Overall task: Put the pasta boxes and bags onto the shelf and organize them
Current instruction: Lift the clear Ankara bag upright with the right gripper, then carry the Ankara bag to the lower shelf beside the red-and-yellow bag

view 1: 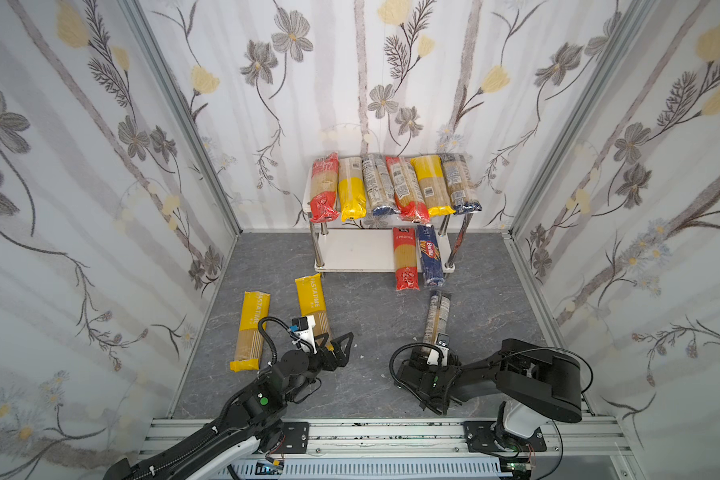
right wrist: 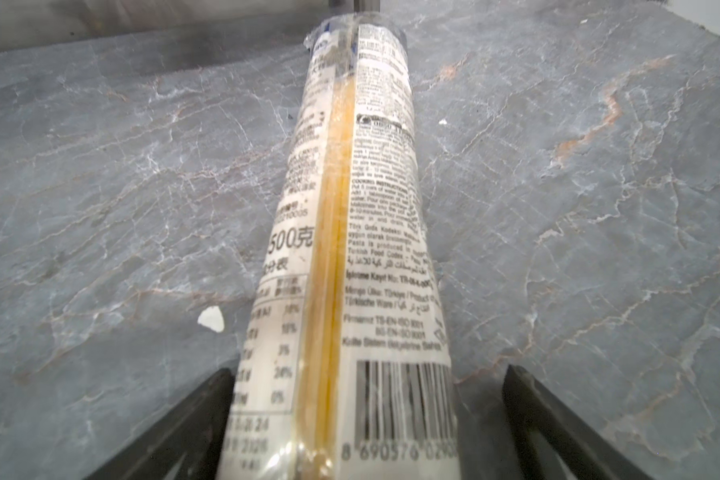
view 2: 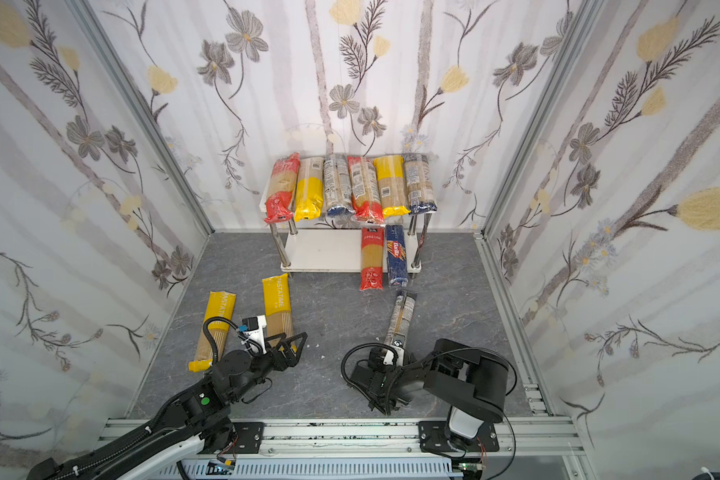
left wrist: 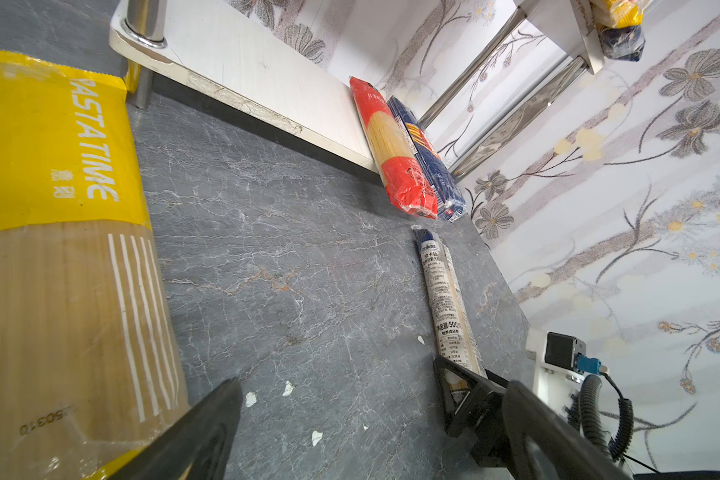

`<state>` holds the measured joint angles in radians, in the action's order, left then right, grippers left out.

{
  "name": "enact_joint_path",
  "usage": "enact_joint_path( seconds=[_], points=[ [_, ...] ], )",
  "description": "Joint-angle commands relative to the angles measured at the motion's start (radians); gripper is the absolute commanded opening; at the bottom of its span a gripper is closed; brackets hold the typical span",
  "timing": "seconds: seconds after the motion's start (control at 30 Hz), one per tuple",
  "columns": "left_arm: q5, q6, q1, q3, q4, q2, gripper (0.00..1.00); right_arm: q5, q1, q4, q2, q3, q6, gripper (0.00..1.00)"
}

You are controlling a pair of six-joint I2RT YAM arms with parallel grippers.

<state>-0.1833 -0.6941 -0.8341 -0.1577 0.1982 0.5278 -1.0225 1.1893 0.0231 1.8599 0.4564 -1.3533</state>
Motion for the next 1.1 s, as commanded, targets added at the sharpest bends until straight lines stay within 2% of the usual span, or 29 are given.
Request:
enact_joint_path(
  seconds=[0.0, 0.07, 0.13, 0.23, 0.33, 0.73, 1.07],
  points=[
    [-0.018, 0.007, 0.0, -0.013, 0.014, 0.006, 1.0, 0.409, 0.006, 0.006, 0.058, -0.024, 0.018, 0.86],
    [-0.018, 0.005, 0.001, -0.01, 0.014, 0.002, 1.0, 0.414, 0.017, -0.012, 0.071, -0.033, 0.014, 0.65],
    [-0.014, 0.002, 0.0, -0.007, 0.012, -0.004, 1.0, 0.417, 0.029, -0.02, 0.081, -0.036, 0.012, 0.5],
    [-0.006, 0.004, 0.001, -0.007, 0.01, -0.015, 1.0, 0.424, 0.049, -0.023, 0.084, -0.034, 0.02, 0.37],
    [0.008, 0.01, -0.001, -0.017, 0.007, -0.016, 1.0, 0.42, 0.081, 0.01, 0.064, -0.033, 0.002, 0.28],
    [0.015, 0.002, 0.0, -0.05, -0.005, -0.023, 1.0, 0.415, 0.276, 0.275, -0.137, 0.007, -0.096, 0.24],
    [0.005, -0.01, 0.001, -0.045, -0.083, -0.088, 1.0, 0.426, 0.385, 0.304, -0.225, 0.088, -0.03, 0.21]
  ],
)
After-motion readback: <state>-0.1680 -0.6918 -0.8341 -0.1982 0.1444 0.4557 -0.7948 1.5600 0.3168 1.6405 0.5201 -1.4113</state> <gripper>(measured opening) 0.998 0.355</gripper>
